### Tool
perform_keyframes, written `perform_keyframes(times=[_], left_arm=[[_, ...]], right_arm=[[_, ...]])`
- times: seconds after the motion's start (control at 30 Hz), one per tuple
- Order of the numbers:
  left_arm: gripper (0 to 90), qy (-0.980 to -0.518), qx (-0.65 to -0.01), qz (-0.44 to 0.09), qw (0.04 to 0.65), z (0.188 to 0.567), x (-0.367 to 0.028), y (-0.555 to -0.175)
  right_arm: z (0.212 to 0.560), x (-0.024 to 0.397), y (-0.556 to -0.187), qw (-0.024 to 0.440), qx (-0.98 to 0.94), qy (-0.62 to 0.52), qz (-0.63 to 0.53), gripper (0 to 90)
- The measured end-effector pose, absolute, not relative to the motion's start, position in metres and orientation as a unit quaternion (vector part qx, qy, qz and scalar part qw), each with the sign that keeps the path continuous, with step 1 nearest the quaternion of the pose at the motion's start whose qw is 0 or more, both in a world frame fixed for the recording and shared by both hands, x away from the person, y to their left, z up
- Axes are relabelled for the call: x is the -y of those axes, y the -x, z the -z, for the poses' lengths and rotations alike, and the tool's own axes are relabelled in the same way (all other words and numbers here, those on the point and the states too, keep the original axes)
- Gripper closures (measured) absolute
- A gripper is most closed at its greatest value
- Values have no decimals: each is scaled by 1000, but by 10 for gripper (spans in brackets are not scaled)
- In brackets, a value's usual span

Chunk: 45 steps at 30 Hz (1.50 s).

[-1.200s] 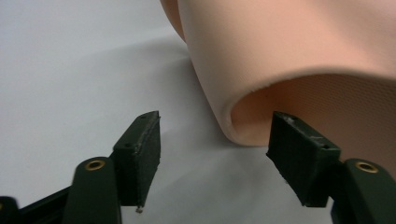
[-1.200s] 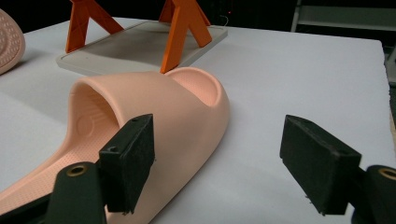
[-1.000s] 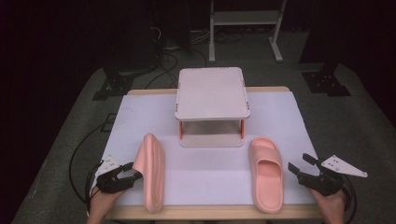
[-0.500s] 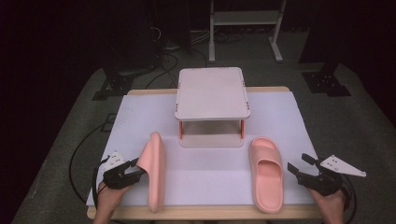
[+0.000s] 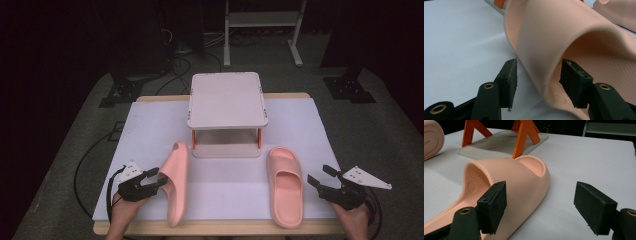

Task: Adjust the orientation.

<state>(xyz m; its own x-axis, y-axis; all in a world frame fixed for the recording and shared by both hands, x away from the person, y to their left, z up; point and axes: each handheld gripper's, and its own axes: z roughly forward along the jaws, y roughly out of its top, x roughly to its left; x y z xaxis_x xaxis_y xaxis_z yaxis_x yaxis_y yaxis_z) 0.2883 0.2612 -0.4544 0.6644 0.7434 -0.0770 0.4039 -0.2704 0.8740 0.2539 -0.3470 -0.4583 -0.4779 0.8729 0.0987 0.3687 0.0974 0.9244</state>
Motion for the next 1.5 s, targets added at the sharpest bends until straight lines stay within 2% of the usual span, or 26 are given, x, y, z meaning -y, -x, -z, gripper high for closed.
perform_keyframes(times=[0.1,0.57,1.27,1.5], left_arm=[[526,-777,-365,-172,483,455,-254,-290],[500,-793,-337,-149,484,457,-222,-293],[534,-810,-321,-154,466,462,-213,-294],[535,-810,-322,-154,465,463,-212,-294]], right_arm=[[458,347,-254,249,-698,-445,-503,259],[457,346,-251,243,-699,-438,-511,259],[461,328,-249,223,-722,-413,-508,256],[466,317,-254,224,-733,-413,-492,287]])
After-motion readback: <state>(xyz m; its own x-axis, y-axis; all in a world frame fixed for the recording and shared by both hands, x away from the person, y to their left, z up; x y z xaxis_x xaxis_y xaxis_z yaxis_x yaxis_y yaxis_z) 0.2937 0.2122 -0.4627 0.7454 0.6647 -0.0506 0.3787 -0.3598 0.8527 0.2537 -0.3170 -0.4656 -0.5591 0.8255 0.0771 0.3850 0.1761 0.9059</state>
